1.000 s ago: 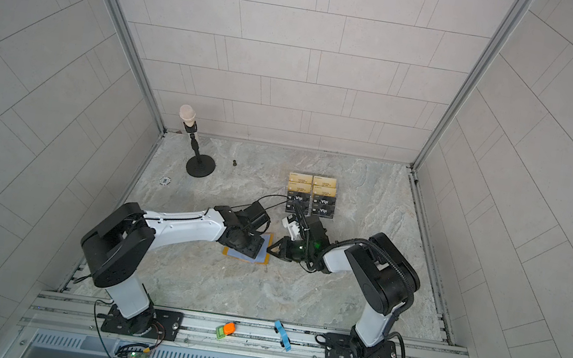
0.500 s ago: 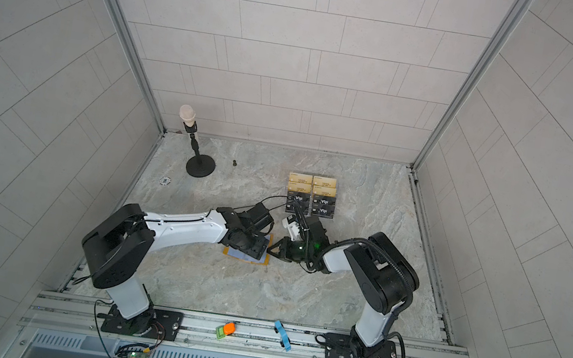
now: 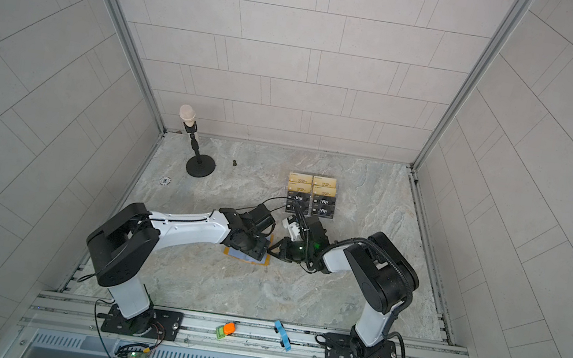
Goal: Insert credit cards into a card holder
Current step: Flip over the card slot on the card holder.
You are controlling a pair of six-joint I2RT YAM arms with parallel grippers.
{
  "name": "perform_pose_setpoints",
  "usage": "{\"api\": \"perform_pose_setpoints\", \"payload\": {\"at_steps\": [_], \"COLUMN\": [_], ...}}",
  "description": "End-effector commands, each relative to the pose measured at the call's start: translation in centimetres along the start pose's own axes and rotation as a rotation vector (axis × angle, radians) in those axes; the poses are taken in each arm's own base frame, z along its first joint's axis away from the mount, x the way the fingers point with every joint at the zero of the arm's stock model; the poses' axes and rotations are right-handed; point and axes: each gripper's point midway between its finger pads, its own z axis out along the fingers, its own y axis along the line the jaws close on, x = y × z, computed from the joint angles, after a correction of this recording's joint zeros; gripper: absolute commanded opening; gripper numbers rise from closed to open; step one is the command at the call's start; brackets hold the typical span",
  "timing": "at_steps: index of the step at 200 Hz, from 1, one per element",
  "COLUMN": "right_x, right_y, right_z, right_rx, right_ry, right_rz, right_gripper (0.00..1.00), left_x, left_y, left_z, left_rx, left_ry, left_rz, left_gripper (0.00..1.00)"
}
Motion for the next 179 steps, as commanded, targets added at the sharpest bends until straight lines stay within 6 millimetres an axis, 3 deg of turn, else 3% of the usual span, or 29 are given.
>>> {"api": "perform_pose_setpoints", "payload": {"at_steps": [1,77,179], "right_x": [-0.1,-0.2,0.3], "right_y": [0.5,0.5,0.2], "right_z": [0.1,0.1,-0.2], "right_rx": [-0.02,-0.018,0.007], "right_ry": [0.001,0.005,0.023], "right_rz": [-0.019,-0.025,-0.022], "right_gripper": [0.0,0.0,0.0], "left_x": [0.3,1.3,1.5], "left_y": [0.4,3.9,6.8], "left_z": [0.4,0.2,-0.4], "left_rx": [-0.037,-0.232,-0.313], "left_ry": [0.023,0.043,0.035], "left_rz": [0.014,0.025,0.011], "left_gripper": [0.73,0.73,0.73]}}
